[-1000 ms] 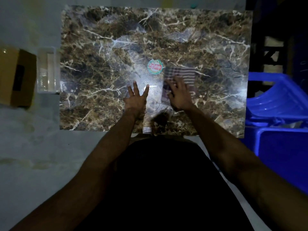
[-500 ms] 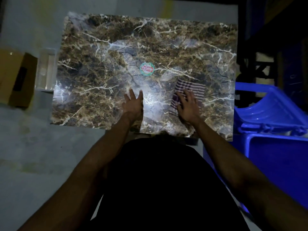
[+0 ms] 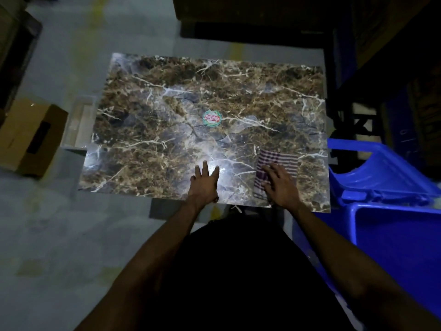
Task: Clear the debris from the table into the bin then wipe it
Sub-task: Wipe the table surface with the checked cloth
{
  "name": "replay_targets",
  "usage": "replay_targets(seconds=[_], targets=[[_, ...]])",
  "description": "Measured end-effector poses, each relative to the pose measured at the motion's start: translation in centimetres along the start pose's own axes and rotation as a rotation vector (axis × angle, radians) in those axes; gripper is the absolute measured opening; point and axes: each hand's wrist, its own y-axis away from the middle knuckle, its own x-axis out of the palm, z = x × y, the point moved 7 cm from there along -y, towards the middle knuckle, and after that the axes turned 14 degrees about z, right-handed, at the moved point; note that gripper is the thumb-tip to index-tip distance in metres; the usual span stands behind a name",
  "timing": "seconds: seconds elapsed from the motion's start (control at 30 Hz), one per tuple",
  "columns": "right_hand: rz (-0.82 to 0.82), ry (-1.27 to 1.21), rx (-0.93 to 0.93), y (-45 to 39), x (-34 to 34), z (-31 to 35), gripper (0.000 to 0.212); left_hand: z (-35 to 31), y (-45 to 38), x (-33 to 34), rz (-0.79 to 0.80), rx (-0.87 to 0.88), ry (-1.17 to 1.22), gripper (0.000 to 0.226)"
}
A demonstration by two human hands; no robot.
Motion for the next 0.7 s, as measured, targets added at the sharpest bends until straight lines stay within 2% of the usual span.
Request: replay_targets(seconds=[0.1,0.23,0.37,0.53,0.63,0.7], targets=[[-0.006,-0.051,0.109,-1.8,0.2,3.1,0.065,-0.7,0.3,1.0,-0.014,0.035,0.02,0.083],[0.086,0.022,-0.104,-0.2,3.7,7.3,0.061,-1.0,0.8,2.5,-0.031,0.033,0.028,0.063],[0.05,0.076,-0.209,4.0,3.6,5.2,0.052,-1.0,1.9,2.8,-0.09,0.056,0.025,0.052],[-0.059,-0.026,0.0,2.8,1.3,0.3,0.058,-0.6,2.7,3.3,-0.101,0.088,0.011,0.053],[-0.069,-0.093,0.124,0.9,2.0,2.3,0.063,-0.6,2.6,3.4,-0.115,0.093,-0.013,0.045],[-0.061,-0.113,0.083,0.4,3.0,4.3,0.062,-0.8,2.6,3.8,-0.102,0.1,-0.019,0.048]])
